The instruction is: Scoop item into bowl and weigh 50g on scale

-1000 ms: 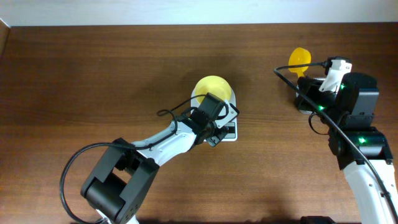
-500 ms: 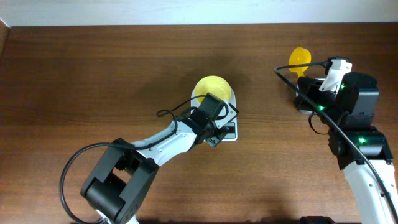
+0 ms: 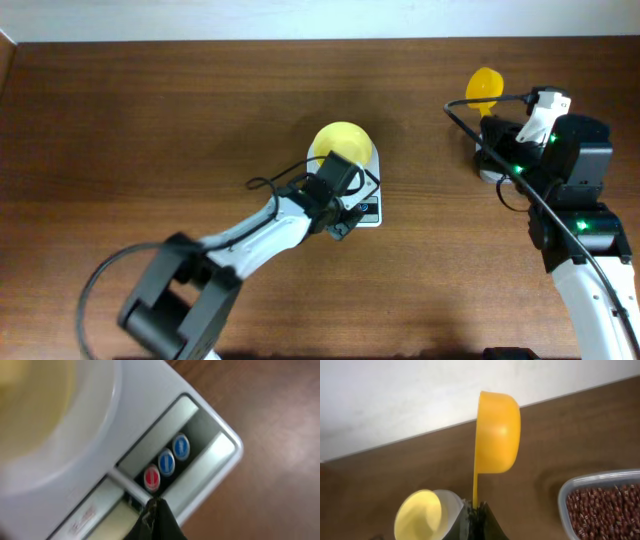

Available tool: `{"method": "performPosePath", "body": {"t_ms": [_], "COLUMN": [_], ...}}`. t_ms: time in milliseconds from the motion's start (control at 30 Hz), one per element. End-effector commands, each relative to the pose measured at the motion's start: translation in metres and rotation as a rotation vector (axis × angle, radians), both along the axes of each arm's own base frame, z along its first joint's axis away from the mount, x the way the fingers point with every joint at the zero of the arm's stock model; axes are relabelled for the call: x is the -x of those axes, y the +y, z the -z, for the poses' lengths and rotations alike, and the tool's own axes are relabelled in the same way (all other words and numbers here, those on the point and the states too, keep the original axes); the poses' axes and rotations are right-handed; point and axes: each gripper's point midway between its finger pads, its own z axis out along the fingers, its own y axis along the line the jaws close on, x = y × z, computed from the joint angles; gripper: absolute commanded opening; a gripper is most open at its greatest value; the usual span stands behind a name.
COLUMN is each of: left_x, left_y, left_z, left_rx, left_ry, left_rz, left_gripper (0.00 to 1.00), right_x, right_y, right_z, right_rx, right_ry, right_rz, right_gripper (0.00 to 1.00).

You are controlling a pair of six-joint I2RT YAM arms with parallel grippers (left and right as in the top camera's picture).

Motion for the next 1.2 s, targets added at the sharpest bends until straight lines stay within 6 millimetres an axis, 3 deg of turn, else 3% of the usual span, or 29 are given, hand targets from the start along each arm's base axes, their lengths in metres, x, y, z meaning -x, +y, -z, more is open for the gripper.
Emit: {"method": "performPosePath", "body": {"t_ms": [0,100,200,233,300,367,500,567,633,667,767,867,933,1000,1100,1167], "left_x": [0.002,-0.013,-0.052,-0.064,-0.092,-0.108,-0.126,-0.128,-0.129,-0.130,-0.135,-0.143,-0.146,-0.139,-0.110,-0.090], "left_y": [0.001,0.015,0.049,0.063,0.109,0.150,0.232,0.255,0.270,0.271,0.268,0.248,0.224,0.183,0.126,0.097], "left_z": [-0.073,-0.139,-0.204,-0.215,-0.231,-0.241,-0.263,-0.270,-0.275,-0.276,-0.267,-0.249,-0.231,-0.193,-0.155,-0.142], "left_rx": [0.098,0.150,0.215,0.241,0.287,0.276,0.252,0.244,0.237,0.239,0.234,0.235,0.244,0.208,0.112,0.093], "left_ry": [-0.130,-0.337,-0.583,-0.616,-0.673,-0.727,-0.847,-0.883,-0.909,-0.913,-0.894,-0.850,-0.788,-0.655,-0.526,-0.468], "left_rz": [-0.007,-0.077,-0.238,-0.296,-0.462,-0.561,-0.742,-0.790,-0.821,-0.822,-0.817,-0.777,-0.718,-0.594,-0.386,-0.298], "left_gripper": [0.00,0.03,0.07,0.07,0.06,0.13,0.17,0.17,0.07,0.00,0.00,0.00,0.00,0.00,0.00,0.00], "right_x": [-0.010,-0.022,-0.037,-0.044,-0.060,-0.072,-0.092,-0.099,-0.108,-0.110,-0.113,-0.114,-0.114,-0.114,-0.114,-0.113], "right_y": [-0.003,-0.003,-0.003,-0.003,-0.004,-0.004,-0.004,-0.006,-0.012,-0.012,-0.019,-0.020,-0.019,-0.019,-0.019,-0.015], "right_z": [-0.029,-0.061,-0.081,-0.082,-0.078,-0.072,-0.059,-0.056,-0.053,-0.055,-0.060,-0.064,-0.065,-0.065,-0.065,-0.062], "right_rx": [-0.041,-0.056,-0.065,-0.090,-0.143,-0.180,-0.210,-0.230,-0.261,-0.262,-0.258,-0.258,-0.280,-0.280,-0.280,-0.282], "right_ry": [-0.095,-0.235,-0.343,-0.358,-0.372,-0.378,-0.385,-0.393,-0.411,-0.429,-0.467,-0.480,-0.477,-0.477,-0.476,-0.460], "right_rz": [0.033,0.035,0.034,0.040,0.052,0.059,0.066,0.081,0.119,0.117,0.151,0.154,0.155,0.155,0.154,0.134], "right_gripper": [0.04,0.04,0.04,0.04,0.04,0.04,0.04,0.04,0.04,0.04,0.04,0.04,0.04,0.04,0.04,0.04]}}
